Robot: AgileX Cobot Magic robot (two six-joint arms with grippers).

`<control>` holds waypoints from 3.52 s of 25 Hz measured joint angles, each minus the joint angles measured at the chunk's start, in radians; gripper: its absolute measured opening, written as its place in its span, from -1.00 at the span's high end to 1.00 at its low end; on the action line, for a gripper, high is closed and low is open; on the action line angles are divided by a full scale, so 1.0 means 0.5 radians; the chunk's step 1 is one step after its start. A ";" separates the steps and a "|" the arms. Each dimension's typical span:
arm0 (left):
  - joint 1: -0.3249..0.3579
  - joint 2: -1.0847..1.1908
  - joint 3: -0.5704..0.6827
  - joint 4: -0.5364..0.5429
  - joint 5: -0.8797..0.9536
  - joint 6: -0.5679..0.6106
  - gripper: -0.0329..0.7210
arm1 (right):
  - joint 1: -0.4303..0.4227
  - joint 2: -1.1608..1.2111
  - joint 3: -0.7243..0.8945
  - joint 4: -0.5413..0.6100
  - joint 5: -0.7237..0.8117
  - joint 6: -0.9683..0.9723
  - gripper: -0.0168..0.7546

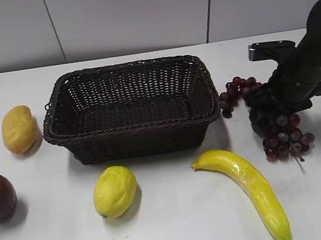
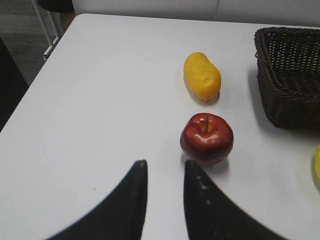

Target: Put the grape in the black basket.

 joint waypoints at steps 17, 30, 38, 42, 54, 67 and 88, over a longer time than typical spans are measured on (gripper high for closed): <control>0.000 0.000 0.000 0.000 0.000 0.000 0.30 | 0.000 -0.072 -0.898 0.080 1.169 0.000 0.34; 0.000 0.000 0.000 0.000 0.000 0.000 0.30 | 0.157 -0.433 -1.459 0.535 1.216 -0.249 0.35; 0.000 0.000 0.000 0.000 0.000 0.000 0.30 | 0.527 -0.326 -1.474 0.532 0.955 -0.351 0.36; 0.000 0.000 0.000 0.000 0.000 0.000 0.31 | 0.617 -0.137 -1.474 0.527 0.905 -0.357 0.36; 0.000 0.000 0.000 0.000 0.000 0.000 0.31 | 0.644 0.398 -1.474 0.462 0.796 -0.398 0.37; 0.000 0.000 0.000 0.000 0.000 0.000 0.31 | 0.644 0.388 -1.479 0.442 0.901 -0.402 -0.64; 0.000 0.000 0.000 0.000 0.000 0.000 0.31 | 0.644 -0.596 -1.766 -0.645 1.411 0.263 -0.53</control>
